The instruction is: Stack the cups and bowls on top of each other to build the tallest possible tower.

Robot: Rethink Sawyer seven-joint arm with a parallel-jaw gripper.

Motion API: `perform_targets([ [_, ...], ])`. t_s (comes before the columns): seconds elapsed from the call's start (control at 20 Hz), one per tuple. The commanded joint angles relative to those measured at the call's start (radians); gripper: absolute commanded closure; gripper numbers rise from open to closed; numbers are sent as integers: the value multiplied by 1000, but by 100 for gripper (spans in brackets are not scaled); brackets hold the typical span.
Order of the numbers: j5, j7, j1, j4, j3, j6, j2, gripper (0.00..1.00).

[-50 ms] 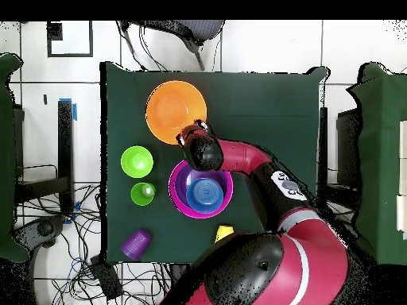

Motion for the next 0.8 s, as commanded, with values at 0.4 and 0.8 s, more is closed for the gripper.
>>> perform_targets([
  [0.4,16,108,-10,-15,82,133,-36,0],
  [0.8,34,102,-22,-15,110,180,-77,0],
])
